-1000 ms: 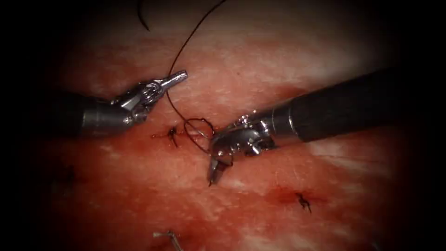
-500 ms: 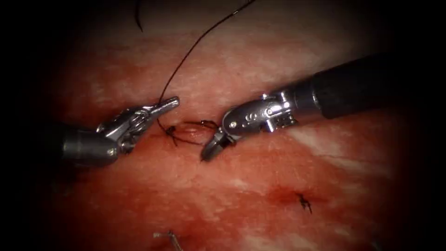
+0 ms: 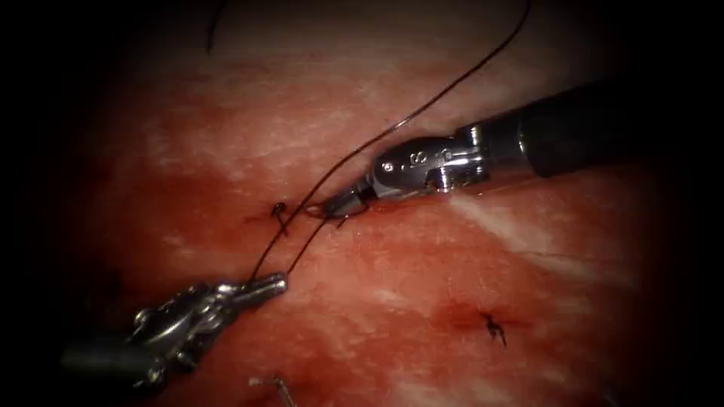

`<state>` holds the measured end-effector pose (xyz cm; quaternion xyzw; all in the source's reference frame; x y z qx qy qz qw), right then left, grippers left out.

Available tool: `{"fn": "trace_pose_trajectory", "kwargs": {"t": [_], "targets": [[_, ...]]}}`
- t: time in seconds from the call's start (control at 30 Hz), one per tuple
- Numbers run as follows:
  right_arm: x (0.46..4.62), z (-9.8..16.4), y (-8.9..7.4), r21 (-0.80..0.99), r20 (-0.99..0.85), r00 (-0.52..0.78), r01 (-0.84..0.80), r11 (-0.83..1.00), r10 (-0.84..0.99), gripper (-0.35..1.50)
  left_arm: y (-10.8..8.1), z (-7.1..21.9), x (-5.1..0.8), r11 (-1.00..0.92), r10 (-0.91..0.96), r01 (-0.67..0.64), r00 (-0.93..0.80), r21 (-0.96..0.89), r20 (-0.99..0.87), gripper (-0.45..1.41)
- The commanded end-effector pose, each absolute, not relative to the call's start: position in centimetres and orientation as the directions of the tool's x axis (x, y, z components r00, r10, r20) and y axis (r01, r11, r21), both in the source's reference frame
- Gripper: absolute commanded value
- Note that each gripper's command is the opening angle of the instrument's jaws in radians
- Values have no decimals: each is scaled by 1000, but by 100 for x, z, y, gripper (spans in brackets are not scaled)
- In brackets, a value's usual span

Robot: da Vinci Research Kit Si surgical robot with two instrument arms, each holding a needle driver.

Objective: Wound Closure

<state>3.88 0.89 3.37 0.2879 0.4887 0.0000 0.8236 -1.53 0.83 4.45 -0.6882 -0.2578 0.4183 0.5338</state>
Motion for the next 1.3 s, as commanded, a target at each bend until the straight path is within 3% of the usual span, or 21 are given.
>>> {"fn": "trace_pose_trajectory", "kwargs": {"t": [0.03,0.23,0.47,0.53,0.7,0.9,1.3], "targets": [[392,346,90,484,-795,529,259,836,297,-35,71,447,-158,-293,804,-86,517,-952,-294,-45],[394,357,101,564,-695,588,88,821,414,-35,28,432,-162,-281,813,-62,514,-958,-272,-45],[406,365,102,628,-609,560,-92,773,562,-35,3,422,-177,-256,823,-36,517,-966,-237,-45],[408,373,111,623,-613,529,-134,771,587,-35,-10,409,-187,-231,850,26,491,-972,-189,-45],[408,380,117,618,-623,514,-139,774,590,-35,-17,392,-192,-227,872,80,461,-971,-166,-45],[408,385,118,585,-650,515,-131,800,559,-35,-54,359,-217,-204,971,353,192,-913,-143,-45],[407,386,125,546,-696,491,-114,830,525,-35,-79,339,-237,-43,999,492,-1,-870,-50,-45]]}}
